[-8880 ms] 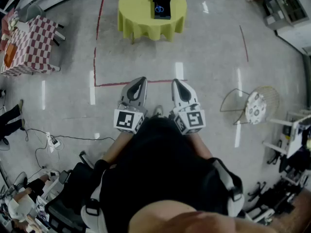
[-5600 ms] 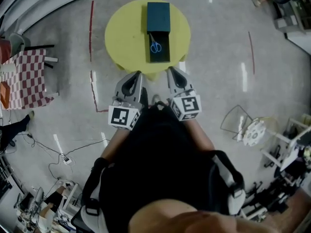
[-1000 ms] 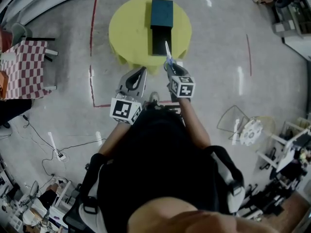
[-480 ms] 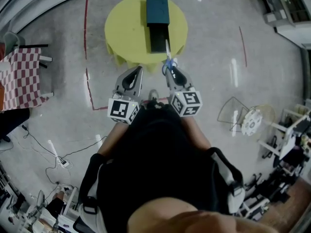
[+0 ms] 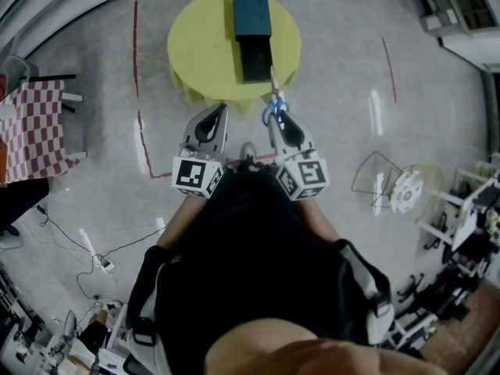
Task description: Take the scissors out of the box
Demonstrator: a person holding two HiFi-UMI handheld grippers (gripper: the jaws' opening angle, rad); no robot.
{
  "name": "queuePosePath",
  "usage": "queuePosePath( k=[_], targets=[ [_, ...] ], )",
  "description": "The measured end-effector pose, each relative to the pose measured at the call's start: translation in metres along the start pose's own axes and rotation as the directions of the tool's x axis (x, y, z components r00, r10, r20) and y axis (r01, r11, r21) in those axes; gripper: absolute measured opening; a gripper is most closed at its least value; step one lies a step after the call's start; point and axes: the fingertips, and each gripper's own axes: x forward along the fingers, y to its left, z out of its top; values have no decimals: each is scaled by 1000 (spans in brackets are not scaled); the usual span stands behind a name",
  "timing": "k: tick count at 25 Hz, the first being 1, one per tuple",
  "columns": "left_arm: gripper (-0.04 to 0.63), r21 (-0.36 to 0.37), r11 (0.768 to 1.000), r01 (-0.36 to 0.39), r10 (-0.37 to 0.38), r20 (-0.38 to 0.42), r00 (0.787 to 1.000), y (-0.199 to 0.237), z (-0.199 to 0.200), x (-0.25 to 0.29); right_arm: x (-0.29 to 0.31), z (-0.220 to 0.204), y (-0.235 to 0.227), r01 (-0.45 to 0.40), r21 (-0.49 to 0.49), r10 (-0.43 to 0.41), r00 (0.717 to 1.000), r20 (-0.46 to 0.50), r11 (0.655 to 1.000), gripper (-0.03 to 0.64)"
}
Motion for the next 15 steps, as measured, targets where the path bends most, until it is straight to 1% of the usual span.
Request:
queuePosePath(
  k=[9,15],
  targets=[
    [-3,11,1000,-9,9,10,1000,-1,5,-3,0,-3,0,-2,1,2,1000,1,1000,81],
    [-3,11,1000,-8,8,18,1000,-1,4,-9,0,0,9,-26,-12,26,1000,4,1000,81]
  ],
)
